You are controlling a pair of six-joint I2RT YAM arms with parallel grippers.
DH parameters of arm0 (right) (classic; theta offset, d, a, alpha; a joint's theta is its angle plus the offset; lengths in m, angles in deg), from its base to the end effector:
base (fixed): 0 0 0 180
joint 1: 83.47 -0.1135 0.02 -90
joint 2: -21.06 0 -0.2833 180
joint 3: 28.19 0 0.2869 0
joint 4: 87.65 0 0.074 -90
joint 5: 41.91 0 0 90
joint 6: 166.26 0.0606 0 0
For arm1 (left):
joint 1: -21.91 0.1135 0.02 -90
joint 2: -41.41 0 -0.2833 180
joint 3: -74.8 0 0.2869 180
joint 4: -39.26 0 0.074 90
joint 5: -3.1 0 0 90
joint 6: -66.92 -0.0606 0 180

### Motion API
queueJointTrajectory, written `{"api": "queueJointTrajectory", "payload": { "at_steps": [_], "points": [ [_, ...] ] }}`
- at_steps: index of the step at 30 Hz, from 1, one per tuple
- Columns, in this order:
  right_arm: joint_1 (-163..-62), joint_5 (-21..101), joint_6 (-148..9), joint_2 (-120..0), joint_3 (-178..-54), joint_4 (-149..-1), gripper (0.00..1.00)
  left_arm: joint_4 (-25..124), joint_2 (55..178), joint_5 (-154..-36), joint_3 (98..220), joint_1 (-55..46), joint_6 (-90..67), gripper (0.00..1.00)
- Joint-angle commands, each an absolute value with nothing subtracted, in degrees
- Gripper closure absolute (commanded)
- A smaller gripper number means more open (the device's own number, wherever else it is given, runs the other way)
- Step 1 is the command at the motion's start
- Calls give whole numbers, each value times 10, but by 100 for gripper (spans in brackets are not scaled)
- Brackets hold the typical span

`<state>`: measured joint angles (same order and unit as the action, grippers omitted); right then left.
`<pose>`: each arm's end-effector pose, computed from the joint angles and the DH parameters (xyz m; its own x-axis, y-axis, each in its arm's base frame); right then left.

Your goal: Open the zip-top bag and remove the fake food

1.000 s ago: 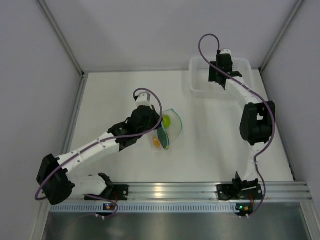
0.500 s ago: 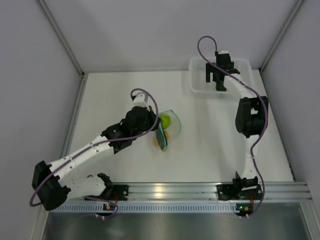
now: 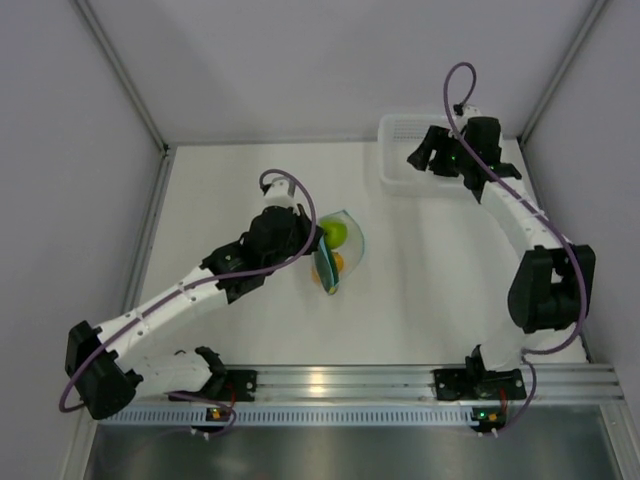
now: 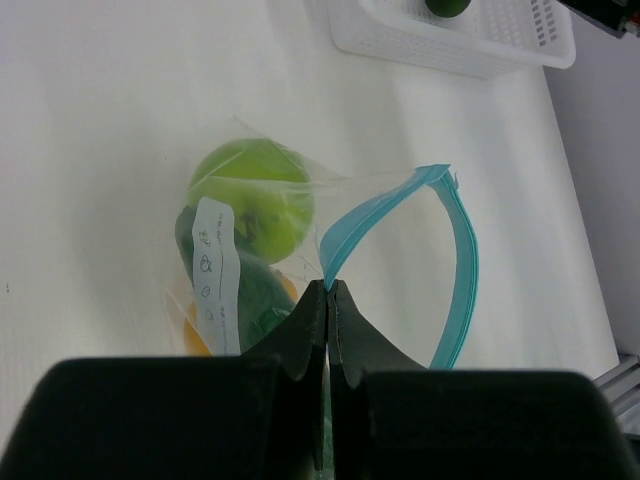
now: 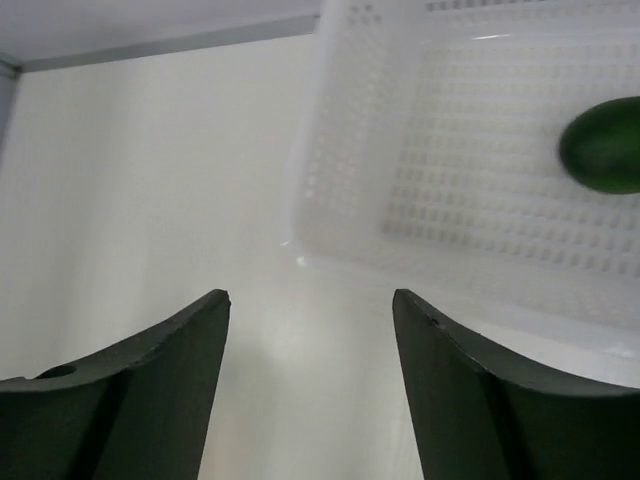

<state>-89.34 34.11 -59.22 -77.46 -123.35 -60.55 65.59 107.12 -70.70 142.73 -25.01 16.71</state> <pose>0.4589 0.0619 0.3095 -0.5719 0.2271 -0.7883 -0.1452 0.9177 0.3697 0.2246 -0.2155 0.3288 -0.5520 -0.3095 -0.7743 0.2267 0.8379 -0.4966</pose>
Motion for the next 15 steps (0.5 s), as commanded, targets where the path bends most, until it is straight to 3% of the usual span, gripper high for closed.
{"api": "queueJointTrajectory", "payload": {
  "at_steps": [1,7,15],
  "points": [
    [-901,194,-506,-690,-1155,-687,34,638,1084,-688,1460,-248,184,100],
    [-984,226,-486,-519,-1014,-705,49,637,1107,-677,1472,-248,206,100],
    [-1131,319,-452,-416,-921,-708,59,607,1153,-707,1484,-248,251,100]
  ]
}}
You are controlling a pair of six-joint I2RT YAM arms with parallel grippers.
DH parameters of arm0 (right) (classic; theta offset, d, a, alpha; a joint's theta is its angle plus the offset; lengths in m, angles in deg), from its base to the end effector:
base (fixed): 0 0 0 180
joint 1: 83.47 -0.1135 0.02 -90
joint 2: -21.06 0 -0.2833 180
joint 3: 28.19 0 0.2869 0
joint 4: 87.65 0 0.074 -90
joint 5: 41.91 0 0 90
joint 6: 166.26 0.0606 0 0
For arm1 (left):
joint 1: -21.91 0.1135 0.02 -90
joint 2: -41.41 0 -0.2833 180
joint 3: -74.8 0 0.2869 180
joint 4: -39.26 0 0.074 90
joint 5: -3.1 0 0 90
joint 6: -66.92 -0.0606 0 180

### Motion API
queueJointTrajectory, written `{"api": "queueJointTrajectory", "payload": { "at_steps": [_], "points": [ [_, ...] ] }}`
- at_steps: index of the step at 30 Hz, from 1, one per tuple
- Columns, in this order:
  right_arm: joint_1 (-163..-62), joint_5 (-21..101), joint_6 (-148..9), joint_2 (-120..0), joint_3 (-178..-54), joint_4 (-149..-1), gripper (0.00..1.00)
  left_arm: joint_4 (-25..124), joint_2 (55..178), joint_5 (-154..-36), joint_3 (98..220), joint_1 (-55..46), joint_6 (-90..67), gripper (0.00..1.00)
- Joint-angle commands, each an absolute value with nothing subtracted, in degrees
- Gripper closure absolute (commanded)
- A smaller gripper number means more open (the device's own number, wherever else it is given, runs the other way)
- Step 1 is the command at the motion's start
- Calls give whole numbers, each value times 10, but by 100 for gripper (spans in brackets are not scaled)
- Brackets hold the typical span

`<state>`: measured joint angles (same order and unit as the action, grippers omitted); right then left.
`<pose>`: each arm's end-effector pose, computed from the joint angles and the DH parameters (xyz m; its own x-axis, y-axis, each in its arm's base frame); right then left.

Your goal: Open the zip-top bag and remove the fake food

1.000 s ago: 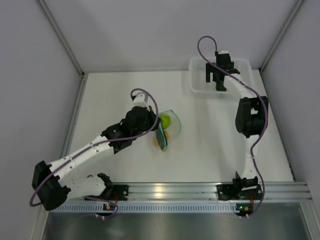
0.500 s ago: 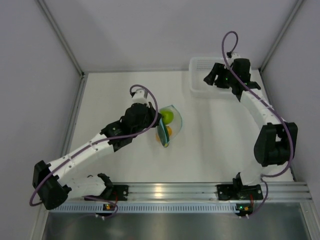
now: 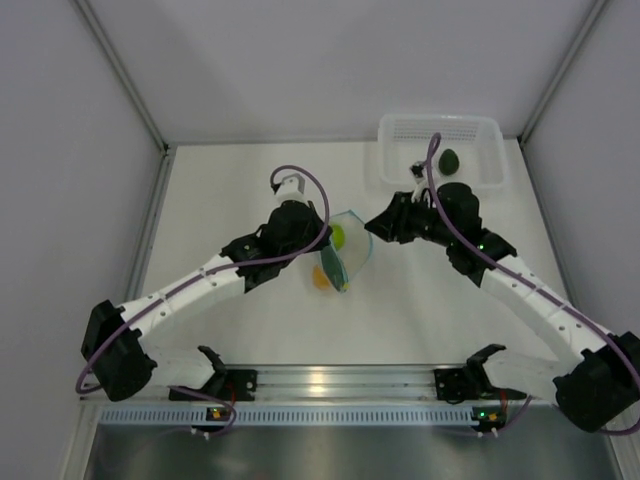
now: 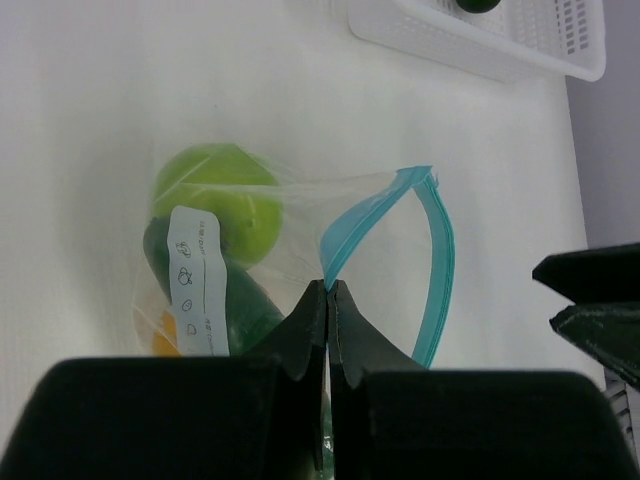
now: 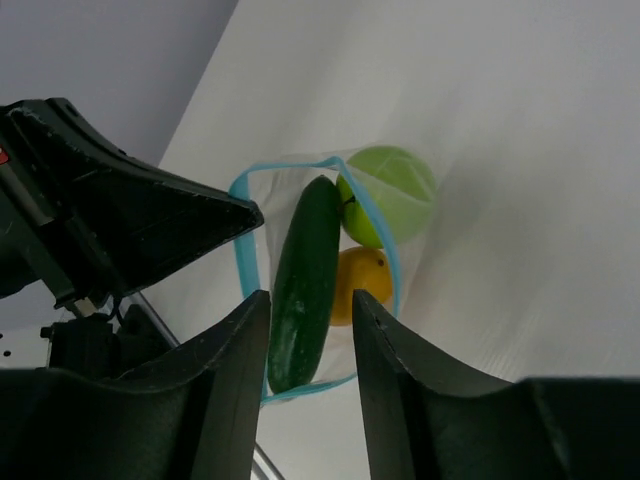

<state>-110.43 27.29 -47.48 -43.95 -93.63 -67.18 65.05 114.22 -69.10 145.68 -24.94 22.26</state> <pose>0.2665 0.1597 0.3277 -0.6149 0.1922 -0.7648 -0.4850 0.6725 0.5590 0.2458 -0.2351 0.3132 -0.5861 -0.3651 -0.7234 0.1319 0.8379 -0.5297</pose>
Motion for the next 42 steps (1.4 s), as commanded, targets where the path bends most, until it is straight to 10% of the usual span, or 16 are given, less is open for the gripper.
{"api": "queueJointTrajectory", "payload": {
  "at_steps": [1,14,42],
  "points": [
    [-1140,338,-451,-415,-918,-707,62,600,1158,-717,1484,-248,255,100],
    [-1234,452,-402,-497,-861,-750,70,521,1205,-805,1478,-252,308,100],
    [-1297,554,-295,-626,-825,-903,46,463,1193,-853,1441,-262,358,100]
  ]
}}
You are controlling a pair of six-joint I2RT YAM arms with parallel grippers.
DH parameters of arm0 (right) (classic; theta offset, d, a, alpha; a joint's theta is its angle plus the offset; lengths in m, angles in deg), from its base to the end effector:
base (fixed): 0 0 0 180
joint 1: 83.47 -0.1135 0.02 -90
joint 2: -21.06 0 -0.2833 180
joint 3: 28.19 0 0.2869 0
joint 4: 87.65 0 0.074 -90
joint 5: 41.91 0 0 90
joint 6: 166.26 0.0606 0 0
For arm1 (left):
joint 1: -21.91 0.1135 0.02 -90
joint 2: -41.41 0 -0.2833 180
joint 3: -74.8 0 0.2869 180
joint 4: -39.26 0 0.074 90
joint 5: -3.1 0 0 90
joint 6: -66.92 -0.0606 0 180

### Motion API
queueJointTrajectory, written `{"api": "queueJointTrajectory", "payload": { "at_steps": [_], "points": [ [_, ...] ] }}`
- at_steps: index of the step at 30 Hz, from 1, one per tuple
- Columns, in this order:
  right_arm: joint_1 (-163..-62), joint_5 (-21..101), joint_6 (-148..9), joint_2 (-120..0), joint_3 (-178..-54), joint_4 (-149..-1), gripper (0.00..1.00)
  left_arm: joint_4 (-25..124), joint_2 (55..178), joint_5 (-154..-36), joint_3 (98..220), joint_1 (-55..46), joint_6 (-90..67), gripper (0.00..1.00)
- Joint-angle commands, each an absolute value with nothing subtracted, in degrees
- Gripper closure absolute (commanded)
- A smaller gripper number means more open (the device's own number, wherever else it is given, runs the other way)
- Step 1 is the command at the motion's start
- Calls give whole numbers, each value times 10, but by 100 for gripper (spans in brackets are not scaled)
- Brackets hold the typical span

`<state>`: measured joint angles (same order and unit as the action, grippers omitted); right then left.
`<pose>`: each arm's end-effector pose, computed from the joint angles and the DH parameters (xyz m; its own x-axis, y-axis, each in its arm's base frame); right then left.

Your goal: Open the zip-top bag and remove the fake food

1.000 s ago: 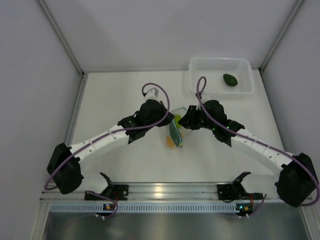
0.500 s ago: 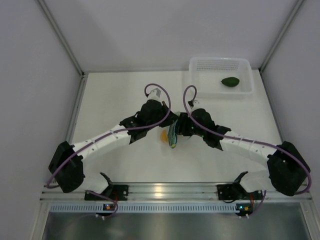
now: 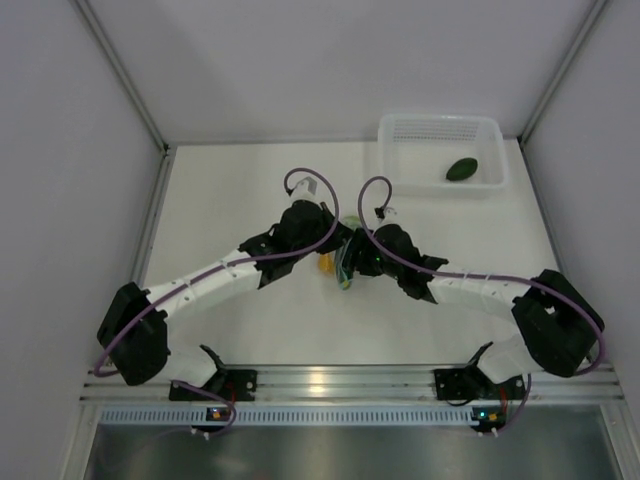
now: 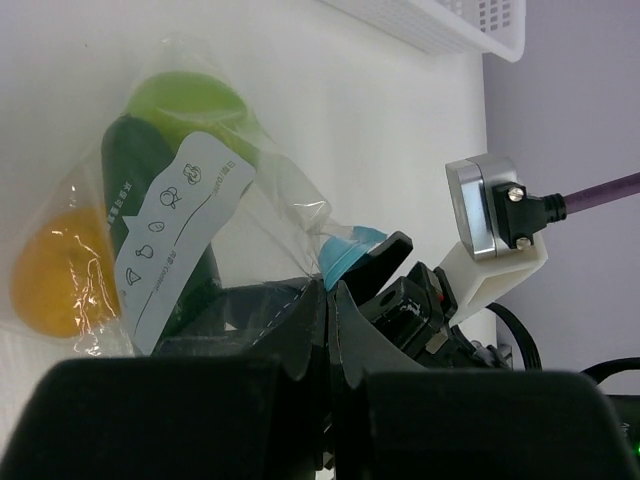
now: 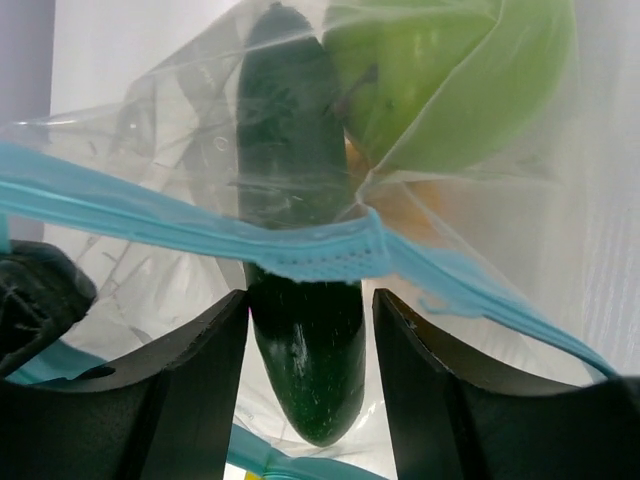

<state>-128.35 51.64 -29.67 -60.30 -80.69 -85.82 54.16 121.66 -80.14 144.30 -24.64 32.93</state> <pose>0.2467 0.2403 0.1865 -0.7327 0.2936 -0.6139 -0.1953 0.7735 0.6030 0.2630 -0.2672 0.2811 -0.7037 -0.4544 -0.5462 0.1154 0.6854 -0.7189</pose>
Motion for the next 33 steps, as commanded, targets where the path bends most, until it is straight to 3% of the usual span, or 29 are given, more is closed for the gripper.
{"api": "queueJointTrajectory", "payload": {
  "at_steps": [1,7,11,16,17,21,26,33],
  "points": [
    [-1297,558,-297,-632,-831,-903,45,455,1184,-857,1437,-262,362,100],
    [-1295,561,-316,-674,-848,-910,42,454,1166,-859,1430,-262,362,100],
    [-1295,536,-322,-681,-835,-943,60,454,1159,-847,1425,-262,351,100],
    [-1294,537,-344,-661,-823,-962,67,454,1166,-841,1419,-261,349,100],
    [-1295,540,-358,-653,-821,-964,73,454,1167,-838,1418,-261,349,100],
    [-1295,549,-384,-636,-817,-963,81,458,1171,-820,1415,-261,347,100],
    [-1295,530,-414,-625,-809,-961,90,490,1170,-751,1419,-261,325,100],
    [-1295,511,-433,-623,-799,-926,93,510,1178,-663,1425,-262,289,100]
  ]
}}
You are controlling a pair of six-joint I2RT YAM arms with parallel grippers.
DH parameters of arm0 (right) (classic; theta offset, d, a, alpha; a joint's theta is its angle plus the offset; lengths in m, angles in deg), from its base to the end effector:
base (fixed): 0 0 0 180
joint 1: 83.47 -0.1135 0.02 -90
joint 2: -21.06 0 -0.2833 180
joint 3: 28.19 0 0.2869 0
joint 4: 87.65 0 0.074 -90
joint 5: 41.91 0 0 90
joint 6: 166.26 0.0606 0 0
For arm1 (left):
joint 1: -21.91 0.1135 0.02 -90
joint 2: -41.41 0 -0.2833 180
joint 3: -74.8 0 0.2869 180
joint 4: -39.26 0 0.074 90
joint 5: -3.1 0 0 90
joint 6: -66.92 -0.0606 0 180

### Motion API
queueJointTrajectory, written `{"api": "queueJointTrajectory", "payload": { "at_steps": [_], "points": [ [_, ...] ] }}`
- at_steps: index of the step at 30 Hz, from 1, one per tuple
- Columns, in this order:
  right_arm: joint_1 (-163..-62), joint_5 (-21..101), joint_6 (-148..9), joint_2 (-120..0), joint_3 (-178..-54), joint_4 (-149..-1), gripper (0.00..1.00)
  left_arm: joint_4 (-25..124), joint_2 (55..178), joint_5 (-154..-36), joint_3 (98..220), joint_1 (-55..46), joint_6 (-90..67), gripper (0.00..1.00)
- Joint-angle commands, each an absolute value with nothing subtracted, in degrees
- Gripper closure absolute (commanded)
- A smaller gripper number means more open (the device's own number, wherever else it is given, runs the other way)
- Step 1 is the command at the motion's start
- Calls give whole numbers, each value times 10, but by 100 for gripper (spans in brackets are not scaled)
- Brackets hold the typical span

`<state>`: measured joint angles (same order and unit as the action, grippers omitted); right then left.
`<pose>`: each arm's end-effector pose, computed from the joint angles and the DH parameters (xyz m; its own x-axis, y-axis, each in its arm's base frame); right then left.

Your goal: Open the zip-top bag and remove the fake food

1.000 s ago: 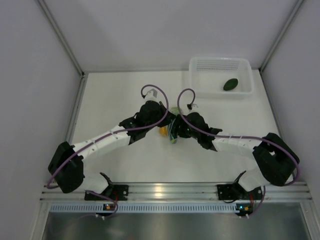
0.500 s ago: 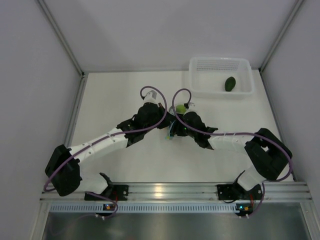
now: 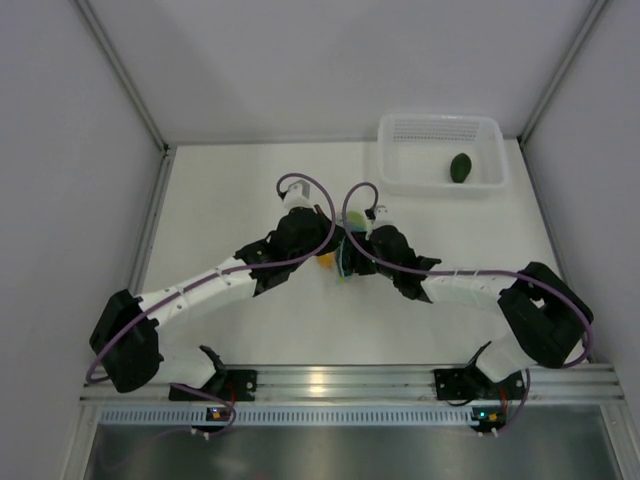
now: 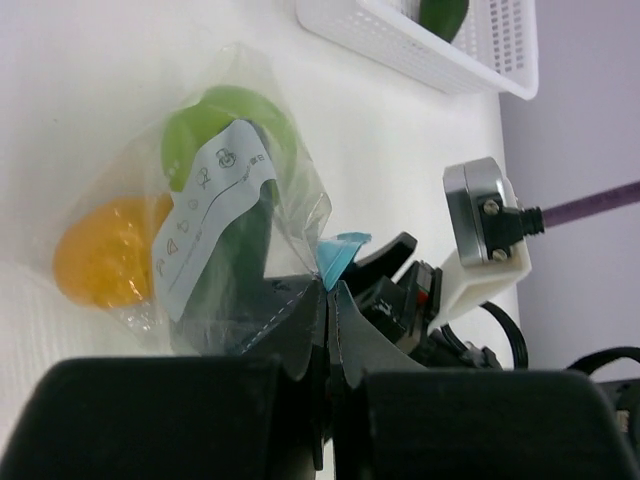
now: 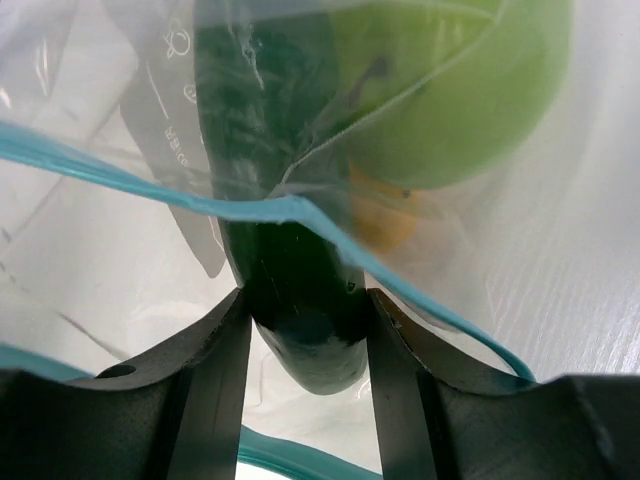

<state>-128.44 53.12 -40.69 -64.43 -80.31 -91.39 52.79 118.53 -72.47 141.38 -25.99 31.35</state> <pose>0.2543 0.2465 0.1717 -0.6627 0.1571 -0.7323 -0.3253 0.8203 0.4704 0.2526 -0.2570 0.2831 -0.6195 -0.4894 -0.6138 0.1068 0.7220 -0.6836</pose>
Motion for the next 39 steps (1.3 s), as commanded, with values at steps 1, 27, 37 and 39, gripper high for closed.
{"api": "queueJointTrajectory", "payload": {
  "at_steps": [1,27,37,39],
  "points": [
    [-1297,509,-436,-623,-797,-915,94,512,1181,-654,1426,-262,285,100],
    [-1314,401,-557,-541,-733,-972,99,555,1238,-594,1438,-261,272,100],
    [-1313,456,-546,-487,-717,-1033,100,555,1229,-641,1427,-261,298,100],
    [-1313,468,-535,-484,-716,-1049,100,555,1224,-651,1425,-261,302,100]
  ]
}}
